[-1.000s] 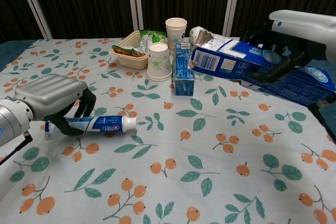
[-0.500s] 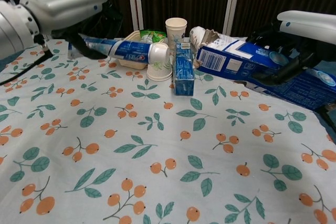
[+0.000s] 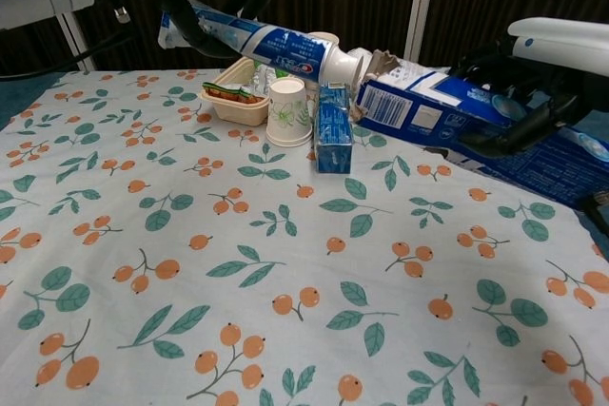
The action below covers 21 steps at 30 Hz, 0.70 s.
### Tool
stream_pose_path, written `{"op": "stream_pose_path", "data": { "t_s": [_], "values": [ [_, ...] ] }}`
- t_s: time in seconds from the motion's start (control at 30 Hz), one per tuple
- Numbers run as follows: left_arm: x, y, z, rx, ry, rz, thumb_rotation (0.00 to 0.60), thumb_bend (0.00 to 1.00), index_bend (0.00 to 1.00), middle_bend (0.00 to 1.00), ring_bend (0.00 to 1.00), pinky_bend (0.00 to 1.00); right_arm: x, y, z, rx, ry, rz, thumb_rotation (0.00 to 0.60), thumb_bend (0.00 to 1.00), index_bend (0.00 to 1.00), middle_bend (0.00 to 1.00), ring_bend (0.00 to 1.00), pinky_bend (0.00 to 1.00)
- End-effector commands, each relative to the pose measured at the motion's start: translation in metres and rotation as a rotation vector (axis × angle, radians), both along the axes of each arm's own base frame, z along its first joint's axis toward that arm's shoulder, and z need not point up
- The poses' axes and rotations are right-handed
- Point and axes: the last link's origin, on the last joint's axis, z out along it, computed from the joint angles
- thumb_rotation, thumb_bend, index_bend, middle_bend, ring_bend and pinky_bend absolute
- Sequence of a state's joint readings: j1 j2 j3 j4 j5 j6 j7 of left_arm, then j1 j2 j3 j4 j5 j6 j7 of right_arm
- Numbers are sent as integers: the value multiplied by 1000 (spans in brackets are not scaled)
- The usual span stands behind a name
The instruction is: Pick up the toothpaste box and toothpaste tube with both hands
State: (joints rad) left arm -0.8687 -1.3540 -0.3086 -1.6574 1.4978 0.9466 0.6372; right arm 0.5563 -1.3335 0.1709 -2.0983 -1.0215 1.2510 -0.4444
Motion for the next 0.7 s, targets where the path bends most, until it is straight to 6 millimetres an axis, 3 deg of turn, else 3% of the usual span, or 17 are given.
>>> {"op": "stream_pose_path", "data": {
  "t_s": [0.03,0.37,0.6,0.7],
  "values": [
    [6,-1,-6,0,4,-4,600,435,703,745,680,679,-1,1,2,-2,-2,-2,600,408,442,511,453,453],
    [30,-3,-23,15,58,-73,600,436,702,743,680,679,-4,1,5,4,-18,-15,600,408,442,511,453,453],
    [64,-9,-36,49,85,-203,600,432,688,722,665,676,-5,1,8,-2,-55,-31,600,408,442,511,453,453],
    [84,-13,-40,93,97,-289,600,386,654,661,609,663,-6,0,15,-27,-99,-46,600,407,442,511,453,453]
  ]
}}
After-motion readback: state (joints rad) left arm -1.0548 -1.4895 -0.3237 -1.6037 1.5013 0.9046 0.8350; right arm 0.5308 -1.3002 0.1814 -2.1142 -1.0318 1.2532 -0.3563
